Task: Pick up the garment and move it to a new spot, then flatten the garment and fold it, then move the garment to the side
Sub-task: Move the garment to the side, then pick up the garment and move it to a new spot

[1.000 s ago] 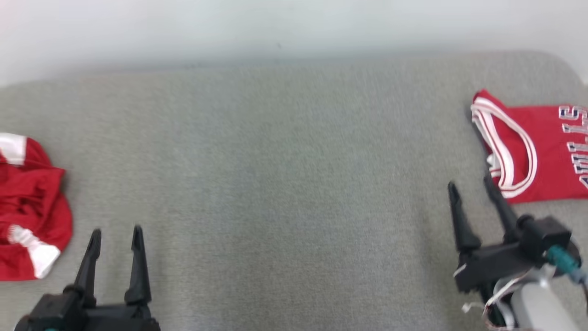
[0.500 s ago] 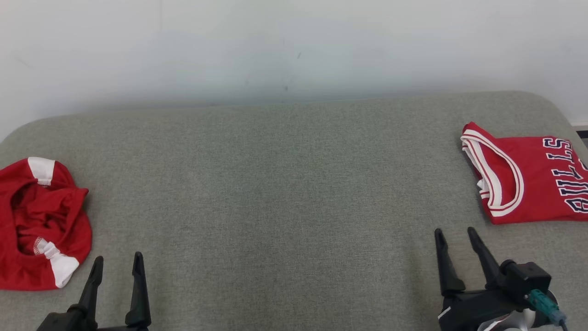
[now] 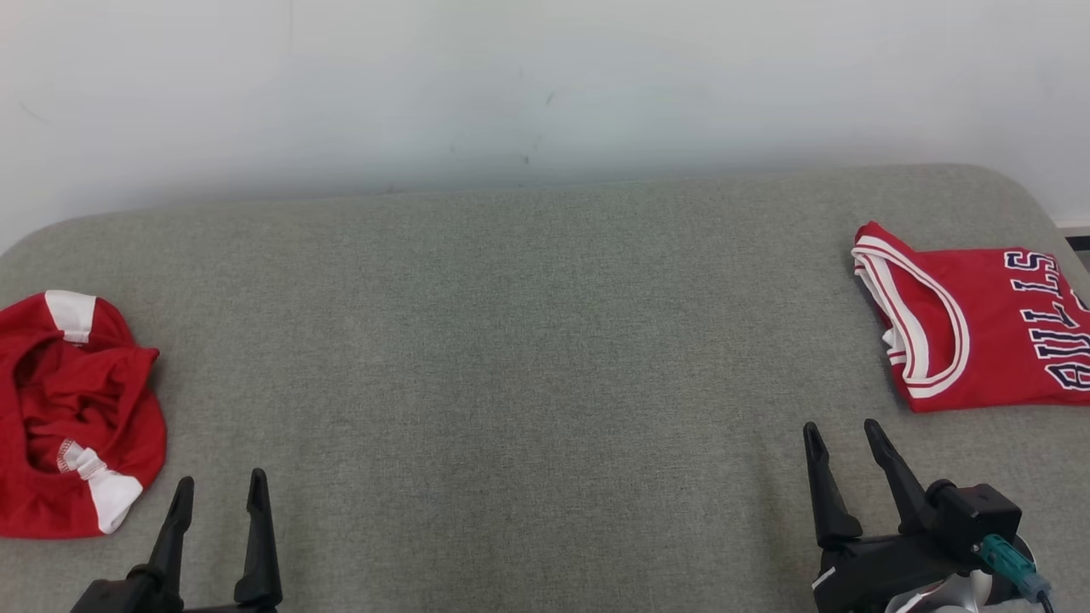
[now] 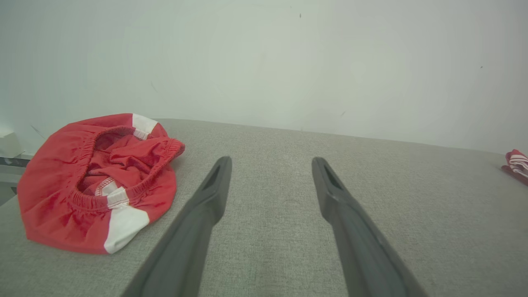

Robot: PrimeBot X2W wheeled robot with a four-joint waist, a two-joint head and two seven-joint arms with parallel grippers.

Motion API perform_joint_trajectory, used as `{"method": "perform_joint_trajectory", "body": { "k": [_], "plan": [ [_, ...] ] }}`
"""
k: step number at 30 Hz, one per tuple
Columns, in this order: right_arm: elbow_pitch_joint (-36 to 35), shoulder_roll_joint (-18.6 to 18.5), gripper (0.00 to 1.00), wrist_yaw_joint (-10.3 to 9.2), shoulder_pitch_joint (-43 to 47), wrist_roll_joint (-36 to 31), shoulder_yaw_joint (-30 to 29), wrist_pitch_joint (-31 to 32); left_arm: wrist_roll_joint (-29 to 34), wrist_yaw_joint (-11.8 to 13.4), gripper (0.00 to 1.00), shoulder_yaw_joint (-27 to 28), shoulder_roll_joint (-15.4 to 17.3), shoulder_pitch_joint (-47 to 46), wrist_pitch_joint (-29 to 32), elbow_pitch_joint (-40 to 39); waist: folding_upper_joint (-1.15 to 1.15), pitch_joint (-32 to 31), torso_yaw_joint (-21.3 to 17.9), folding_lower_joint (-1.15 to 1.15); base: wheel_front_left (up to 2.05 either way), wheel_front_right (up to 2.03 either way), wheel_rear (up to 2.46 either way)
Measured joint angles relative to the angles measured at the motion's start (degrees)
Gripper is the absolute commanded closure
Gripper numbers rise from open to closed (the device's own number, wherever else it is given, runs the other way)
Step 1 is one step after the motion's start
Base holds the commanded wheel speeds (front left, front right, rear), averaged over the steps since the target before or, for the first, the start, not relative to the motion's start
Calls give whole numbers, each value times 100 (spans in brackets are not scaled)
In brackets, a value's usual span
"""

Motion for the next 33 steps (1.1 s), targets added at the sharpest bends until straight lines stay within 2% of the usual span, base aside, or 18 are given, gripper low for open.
{"method": "perform_joint_trajectory", "body": {
  "k": [9, 16, 33],
  "plan": [
    [-42, 35, 0, 0, 10, -22, -52, -2, -5, 9, 0, -89, -2, -29, 0, 19, 0, 4, 133, 0, 0, 0, 0],
    [-75, 20, 0, 0, 15, -31, 21, -3, -48, 58, 0, -129, -3, -45, 0, 32, 0, -17, 438, 0, 0, 0, 0],
    [-49, -63, 0, 0, -66, 3, 244, 12, -94, 129, 0, -133, -2, -41, 0, 85, 0, -3, 1860, 0, 0, 0, 0]
  ]
}}
